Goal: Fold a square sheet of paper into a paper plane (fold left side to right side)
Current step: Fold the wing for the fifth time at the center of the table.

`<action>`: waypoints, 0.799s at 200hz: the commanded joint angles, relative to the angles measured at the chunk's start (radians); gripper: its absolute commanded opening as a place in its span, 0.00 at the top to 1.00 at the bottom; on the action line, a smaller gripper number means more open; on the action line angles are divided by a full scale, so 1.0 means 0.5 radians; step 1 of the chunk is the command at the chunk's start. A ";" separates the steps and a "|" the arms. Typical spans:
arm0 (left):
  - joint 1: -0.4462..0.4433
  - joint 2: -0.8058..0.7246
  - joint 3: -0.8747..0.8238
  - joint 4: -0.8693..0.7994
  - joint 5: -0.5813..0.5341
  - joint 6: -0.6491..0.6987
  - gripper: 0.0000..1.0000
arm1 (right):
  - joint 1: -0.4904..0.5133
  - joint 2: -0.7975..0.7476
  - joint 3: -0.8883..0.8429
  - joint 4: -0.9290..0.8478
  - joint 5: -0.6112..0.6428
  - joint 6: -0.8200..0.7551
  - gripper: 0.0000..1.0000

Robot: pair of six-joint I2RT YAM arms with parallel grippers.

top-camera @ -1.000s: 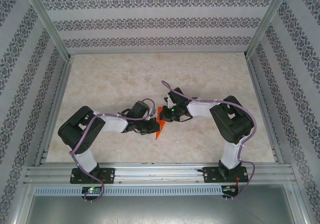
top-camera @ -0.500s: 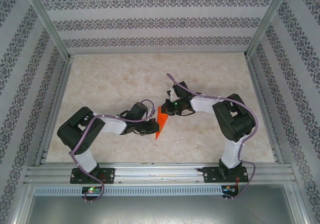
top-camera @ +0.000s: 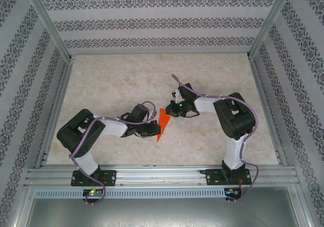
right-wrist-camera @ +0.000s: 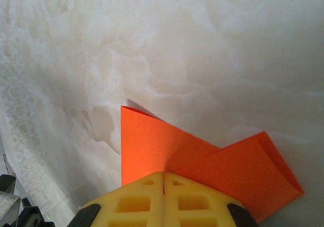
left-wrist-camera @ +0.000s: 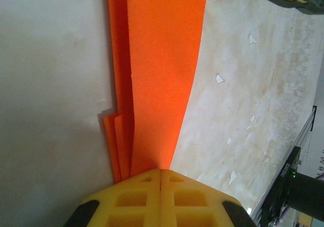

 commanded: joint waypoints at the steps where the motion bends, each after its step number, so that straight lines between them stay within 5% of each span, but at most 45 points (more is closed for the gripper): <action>1: 0.024 -0.070 0.007 -0.275 0.008 0.019 1.00 | -0.031 0.114 -0.096 -0.065 0.074 -0.018 1.00; 62: 0.012 -0.206 0.249 -0.386 0.130 0.074 1.00 | -0.027 0.106 -0.166 -0.073 0.101 0.010 1.00; 160: -0.009 0.230 0.564 -0.354 0.230 0.163 1.00 | 0.000 0.146 -0.158 -0.118 0.118 0.005 1.00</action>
